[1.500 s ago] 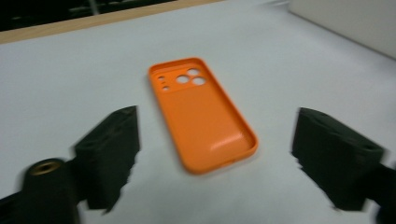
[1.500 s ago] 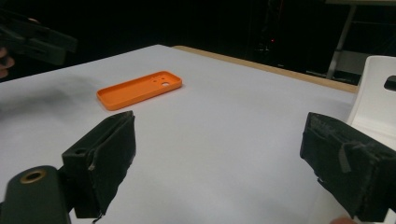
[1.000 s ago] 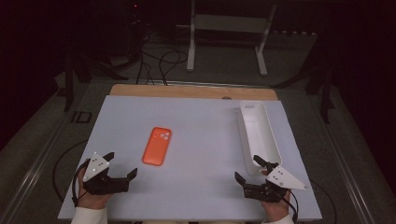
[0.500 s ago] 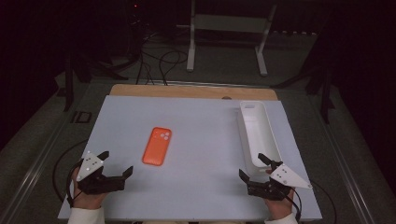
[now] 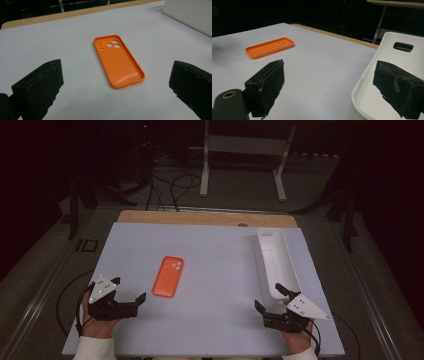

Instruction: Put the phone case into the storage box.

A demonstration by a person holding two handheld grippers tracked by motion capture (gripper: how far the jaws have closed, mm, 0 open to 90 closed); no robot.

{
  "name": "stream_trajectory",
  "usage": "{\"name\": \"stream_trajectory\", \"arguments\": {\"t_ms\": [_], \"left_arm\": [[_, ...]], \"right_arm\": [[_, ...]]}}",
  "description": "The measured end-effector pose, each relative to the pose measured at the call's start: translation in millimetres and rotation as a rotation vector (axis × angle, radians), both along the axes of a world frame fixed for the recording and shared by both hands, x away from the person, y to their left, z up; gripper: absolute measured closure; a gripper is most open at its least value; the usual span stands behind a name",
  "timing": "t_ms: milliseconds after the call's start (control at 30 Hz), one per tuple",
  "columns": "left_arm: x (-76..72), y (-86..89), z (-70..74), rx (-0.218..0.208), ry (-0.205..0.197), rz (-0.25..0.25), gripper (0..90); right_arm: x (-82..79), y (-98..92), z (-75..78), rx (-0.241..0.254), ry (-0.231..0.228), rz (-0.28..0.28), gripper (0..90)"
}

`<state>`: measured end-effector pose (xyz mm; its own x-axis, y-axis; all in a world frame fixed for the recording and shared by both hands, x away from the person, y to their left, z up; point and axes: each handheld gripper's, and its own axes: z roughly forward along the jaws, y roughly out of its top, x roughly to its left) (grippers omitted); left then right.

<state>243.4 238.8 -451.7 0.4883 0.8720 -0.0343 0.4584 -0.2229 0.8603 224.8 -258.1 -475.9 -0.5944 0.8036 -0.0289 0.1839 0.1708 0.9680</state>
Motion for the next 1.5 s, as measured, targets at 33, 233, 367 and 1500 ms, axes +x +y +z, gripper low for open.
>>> {"name": "stream_trajectory", "arguments": {"t_ms": [33,233,367,1500], "left_arm": [[1.5,-1.7,0.5,0.005,0.001,0.001,0.0],[11.9,-8.6,2.4,0.021,0.018,-0.008,0.0],[19.0,-13.4,1.6,0.035,0.033,-0.015,0.0],[66.1,-49.0,-21.1,0.138,0.184,-0.013,0.0]], "right_arm": [[0.1,0.0,-0.1,-0.002,-0.002,0.001,10.1],[0.0,-0.2,-0.6,-0.001,0.001,-0.002,10.1],[-0.5,-0.3,-0.7,0.000,0.002,-0.002,10.1],[-1.6,-0.2,-3.8,0.005,0.017,-0.008,10.1]]}}
